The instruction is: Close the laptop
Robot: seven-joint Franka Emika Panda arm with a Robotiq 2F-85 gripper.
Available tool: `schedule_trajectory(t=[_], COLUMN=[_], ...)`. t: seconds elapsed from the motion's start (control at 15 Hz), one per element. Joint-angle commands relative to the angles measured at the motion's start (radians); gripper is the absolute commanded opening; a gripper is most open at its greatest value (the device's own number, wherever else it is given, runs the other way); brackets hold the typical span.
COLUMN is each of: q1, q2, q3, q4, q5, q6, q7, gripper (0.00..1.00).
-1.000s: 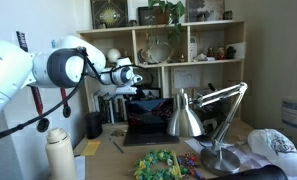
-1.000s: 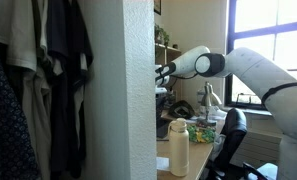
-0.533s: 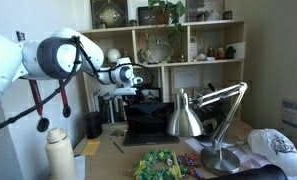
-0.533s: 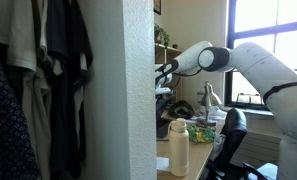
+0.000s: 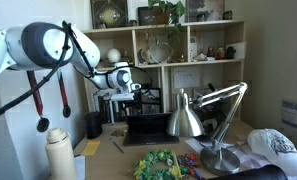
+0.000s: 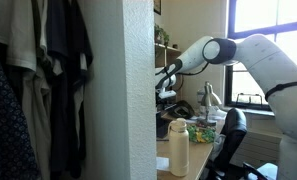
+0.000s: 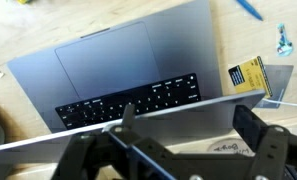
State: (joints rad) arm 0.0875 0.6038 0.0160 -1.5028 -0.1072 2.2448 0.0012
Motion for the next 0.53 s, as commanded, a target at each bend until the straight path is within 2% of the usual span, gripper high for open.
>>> schedule_trajectory(t=[0.0, 0.33, 0.47], q1=[0.021, 0.044, 0.056], q2=[-0.096, -0.115, -0.113], q3=[-0.015, -0.048, -0.066], q4=[-0.153, -0.269, -0.302], q5=[-0.043, -0.104, -0.132], q6=[0.029, 0.187, 0.204], q7=[0.029, 0.124, 0.156], gripper=[1.00, 1.00, 1.00])
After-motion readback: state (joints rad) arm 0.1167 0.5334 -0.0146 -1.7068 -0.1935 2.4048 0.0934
